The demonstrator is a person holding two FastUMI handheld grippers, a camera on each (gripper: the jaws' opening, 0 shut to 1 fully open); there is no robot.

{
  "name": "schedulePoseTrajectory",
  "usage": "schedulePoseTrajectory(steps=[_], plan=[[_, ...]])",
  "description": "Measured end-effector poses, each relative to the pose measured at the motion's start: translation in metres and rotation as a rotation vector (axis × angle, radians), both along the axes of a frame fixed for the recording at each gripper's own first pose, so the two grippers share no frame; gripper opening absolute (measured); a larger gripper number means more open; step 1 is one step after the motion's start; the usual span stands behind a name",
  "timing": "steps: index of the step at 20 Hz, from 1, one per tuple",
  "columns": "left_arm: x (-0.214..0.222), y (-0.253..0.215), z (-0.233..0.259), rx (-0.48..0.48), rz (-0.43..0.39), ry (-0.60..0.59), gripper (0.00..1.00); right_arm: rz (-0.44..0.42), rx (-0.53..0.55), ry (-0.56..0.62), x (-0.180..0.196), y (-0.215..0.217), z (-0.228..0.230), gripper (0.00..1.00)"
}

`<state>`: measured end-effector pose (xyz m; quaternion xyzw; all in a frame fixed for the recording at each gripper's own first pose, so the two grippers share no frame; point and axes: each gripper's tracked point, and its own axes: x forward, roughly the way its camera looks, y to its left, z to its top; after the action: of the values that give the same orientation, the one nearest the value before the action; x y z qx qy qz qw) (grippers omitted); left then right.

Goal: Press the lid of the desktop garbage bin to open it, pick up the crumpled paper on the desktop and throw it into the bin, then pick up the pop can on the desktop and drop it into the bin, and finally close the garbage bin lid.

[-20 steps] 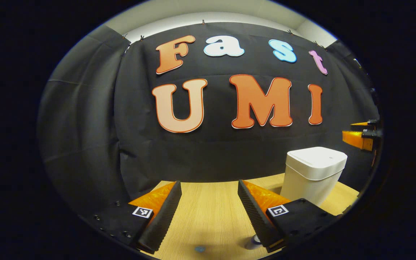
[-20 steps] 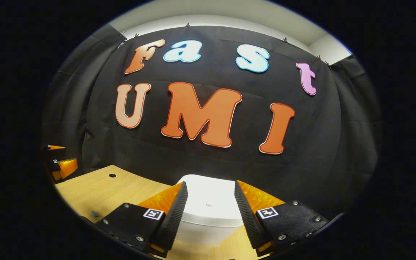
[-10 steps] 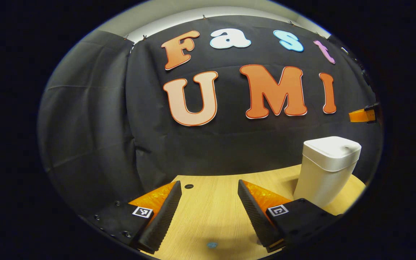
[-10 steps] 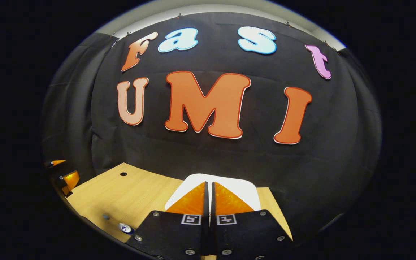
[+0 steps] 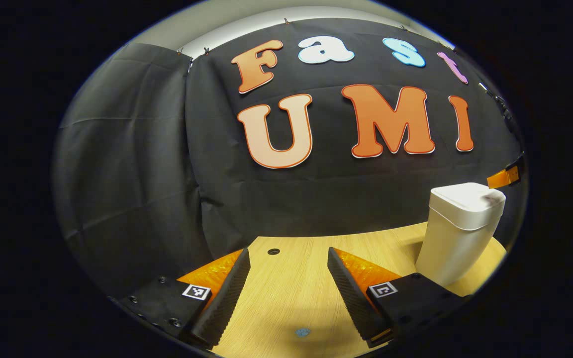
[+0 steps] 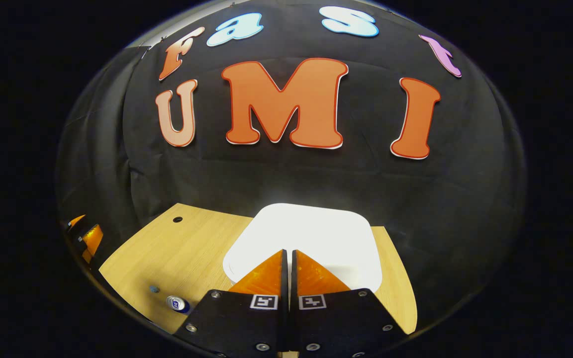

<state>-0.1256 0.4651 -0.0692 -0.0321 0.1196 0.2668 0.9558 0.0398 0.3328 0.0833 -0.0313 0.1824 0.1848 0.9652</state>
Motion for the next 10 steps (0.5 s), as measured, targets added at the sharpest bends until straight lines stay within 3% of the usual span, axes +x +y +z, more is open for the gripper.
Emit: schedulePoseTrajectory(steps=[10], plan=[[-0.011,-0.012,-0.004,0.014,0.021,0.032,0.99,0.009,0.054,0.125,-0.003,0.004,-0.023,0.01]])
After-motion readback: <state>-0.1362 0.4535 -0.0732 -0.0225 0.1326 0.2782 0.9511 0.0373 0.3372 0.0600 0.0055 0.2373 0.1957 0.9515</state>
